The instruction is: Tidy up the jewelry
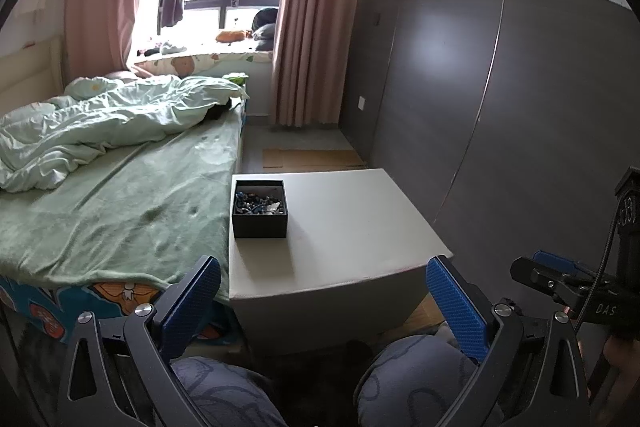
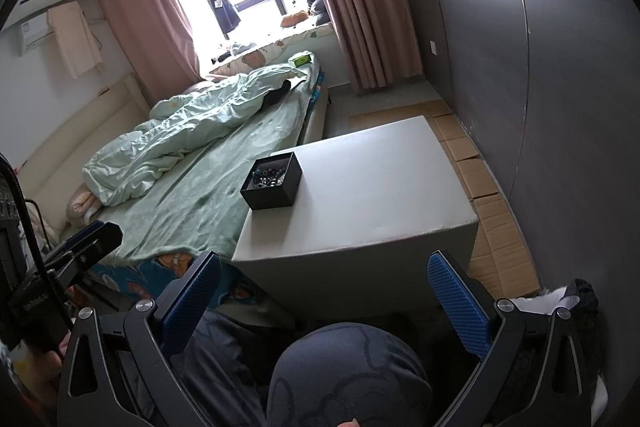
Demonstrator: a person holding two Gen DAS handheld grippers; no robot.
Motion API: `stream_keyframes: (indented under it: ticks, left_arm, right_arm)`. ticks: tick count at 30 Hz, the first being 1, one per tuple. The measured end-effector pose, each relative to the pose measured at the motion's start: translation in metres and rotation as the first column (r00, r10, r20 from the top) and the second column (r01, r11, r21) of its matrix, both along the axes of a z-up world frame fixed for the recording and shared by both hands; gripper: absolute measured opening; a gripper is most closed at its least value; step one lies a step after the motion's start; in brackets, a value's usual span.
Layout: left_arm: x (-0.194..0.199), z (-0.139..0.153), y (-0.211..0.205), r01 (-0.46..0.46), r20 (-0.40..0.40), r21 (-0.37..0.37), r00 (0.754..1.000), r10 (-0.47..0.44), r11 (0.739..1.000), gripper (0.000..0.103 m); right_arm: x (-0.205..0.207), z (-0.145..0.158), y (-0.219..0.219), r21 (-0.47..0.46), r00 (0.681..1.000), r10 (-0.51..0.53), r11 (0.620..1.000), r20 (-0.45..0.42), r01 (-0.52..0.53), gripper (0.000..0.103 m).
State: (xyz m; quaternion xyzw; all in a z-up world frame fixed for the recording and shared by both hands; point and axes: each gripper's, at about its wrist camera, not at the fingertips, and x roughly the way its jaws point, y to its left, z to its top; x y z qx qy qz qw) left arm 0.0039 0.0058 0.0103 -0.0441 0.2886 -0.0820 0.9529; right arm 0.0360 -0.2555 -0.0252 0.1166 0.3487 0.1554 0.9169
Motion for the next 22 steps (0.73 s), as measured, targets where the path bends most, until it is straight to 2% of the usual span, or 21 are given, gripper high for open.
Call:
stream_keyframes:
  ticks: [22]
  left_arm:
    - [-0.0045, 0.0041, -0.007, 0.02, 0.008, 0.006, 1.0, -0.02, 1.0, 0.103]
  right_arm:
    - [-0.0028, -0.0005, 0.002, -0.002, 1.0, 0.003, 1.0, -0.002, -0.003, 0.103]
